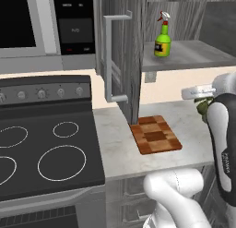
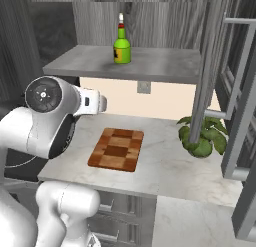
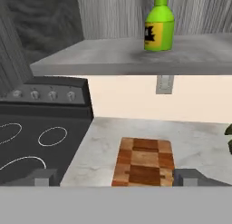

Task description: Grab the spray bottle from the cabinet, then place it next to the cutting board for sanitizing. Then grab the dish brush from the countertop next to the sink and place it next to the cutting board.

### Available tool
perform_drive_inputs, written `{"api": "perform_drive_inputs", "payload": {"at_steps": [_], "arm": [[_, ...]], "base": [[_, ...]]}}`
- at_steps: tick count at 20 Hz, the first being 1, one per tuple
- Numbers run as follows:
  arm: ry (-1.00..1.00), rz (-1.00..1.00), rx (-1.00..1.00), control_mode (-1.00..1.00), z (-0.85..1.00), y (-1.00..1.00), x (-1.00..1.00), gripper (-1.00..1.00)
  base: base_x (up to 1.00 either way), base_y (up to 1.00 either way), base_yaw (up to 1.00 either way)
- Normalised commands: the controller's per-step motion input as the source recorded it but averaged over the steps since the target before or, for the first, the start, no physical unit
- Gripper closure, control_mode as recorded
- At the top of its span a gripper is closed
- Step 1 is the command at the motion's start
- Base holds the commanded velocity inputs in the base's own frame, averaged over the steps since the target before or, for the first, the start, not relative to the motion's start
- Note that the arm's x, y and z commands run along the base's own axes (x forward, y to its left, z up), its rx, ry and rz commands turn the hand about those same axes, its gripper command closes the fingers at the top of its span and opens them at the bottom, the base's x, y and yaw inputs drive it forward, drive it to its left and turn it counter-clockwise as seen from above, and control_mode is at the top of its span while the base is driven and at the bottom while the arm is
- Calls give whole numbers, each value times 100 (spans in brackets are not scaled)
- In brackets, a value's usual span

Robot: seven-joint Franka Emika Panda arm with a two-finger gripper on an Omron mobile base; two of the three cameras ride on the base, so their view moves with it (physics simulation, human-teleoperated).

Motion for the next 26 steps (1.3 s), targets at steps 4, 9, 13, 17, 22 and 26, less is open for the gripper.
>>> {"api": "perform_drive_inputs", "payload": {"at_steps": [4, 9, 13, 17, 22, 26], "arm": [[-45, -9, 3, -100, 53, 0, -35, -100], [-46, -12, 3, -100, 49, 0, -29, -100], [-42, -11, 4, -100, 36, 0, -20, -100], [-29, -11, 9, -100, 39, -5, -7, -100], [4, -4, 2, -100, 50, -1, 5, -100], [15, 0, 0, -100, 49, 0, 7, -100]], "base": [[0, 0, 0], [0, 0, 0], [0, 0, 0], [0, 0, 0], [0, 0, 0], [0, 0, 0]]}}
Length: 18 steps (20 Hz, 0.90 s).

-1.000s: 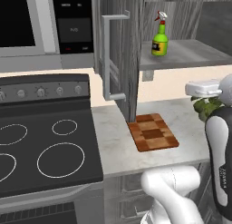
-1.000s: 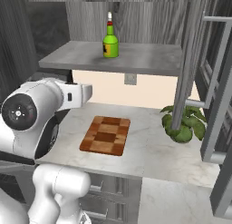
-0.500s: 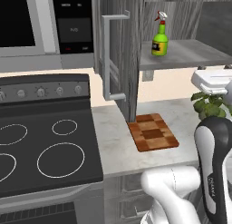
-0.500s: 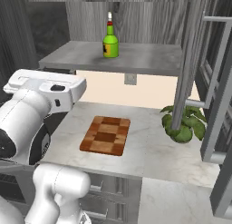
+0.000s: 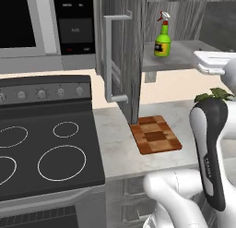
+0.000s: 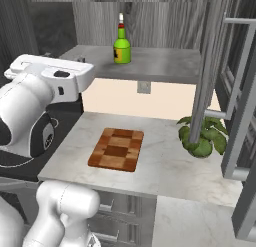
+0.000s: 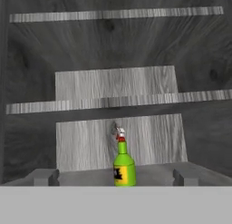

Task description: Grab the spray bottle from the cabinet, then place it next to the cutting board for sanitizing. Then grab the dish brush from the countertop next to the sink and place it next to the cutting board.

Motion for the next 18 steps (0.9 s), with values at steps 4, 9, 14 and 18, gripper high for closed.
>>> {"api": "perform_drive_inputs", "payload": {"at_steps": [4, 9, 14, 18], "arm": [[13, 0, 0, -100, 36, 0, 1, -100], [18, 0, -1, -100, 8, 0, 17, -100], [16, 0, -2, -100, 0, 0, 32, -100], [-2, 0, 0, -100, -12, 0, 27, -100]], "base": [[0, 0, 0], [0, 0, 0], [0, 0, 0], [0, 0, 0]]}}
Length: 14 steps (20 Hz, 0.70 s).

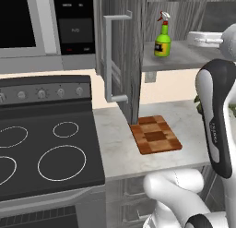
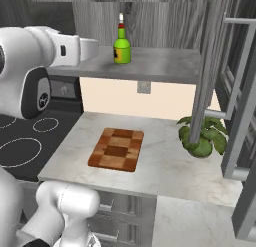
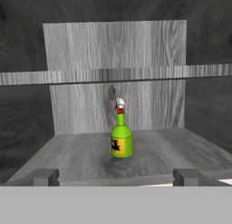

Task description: Grab the spray bottle from the cabinet, then place it next to the cutting board for sanitizing. Then grab the dish brush from the countertop next to the sink and place it next to the cutting board.

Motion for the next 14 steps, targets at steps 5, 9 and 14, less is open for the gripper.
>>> {"api": "perform_drive_inputs", "payload": {"at_steps": [5, 9, 14], "arm": [[-5, 0, 0, -100, -18, 0, 29, -100], [0, 0, 0, -100, -17, 0, 46, -100], [0, 0, 0, -100, -8, -4, 54, -100]], "base": [[0, 0, 0], [0, 0, 0], [0, 0, 0]]}}
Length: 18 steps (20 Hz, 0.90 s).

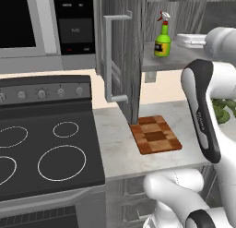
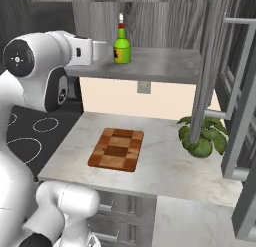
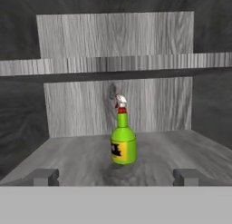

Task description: Grab the spray bottle from the cabinet, then place it next to the cutting board for sanitizing. Then grab the dish brush from the countertop next to the sink and place it next to the cutting board.

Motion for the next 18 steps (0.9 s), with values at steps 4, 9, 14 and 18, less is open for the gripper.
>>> {"api": "perform_drive_inputs", "payload": {"at_steps": [4, 9, 14, 18], "arm": [[0, 0, 0, -100, 0, -11, 59, -100], [0, 0, 0, -100, -1, -11, 55, -100], [0, 0, 0, -100, 0, -5, 48, -100], [0, 0, 0, -100, -6, -4, 45, -100]], "base": [[0, 0, 0], [0, 0, 0], [0, 0, 0], [0, 0, 0]]}}
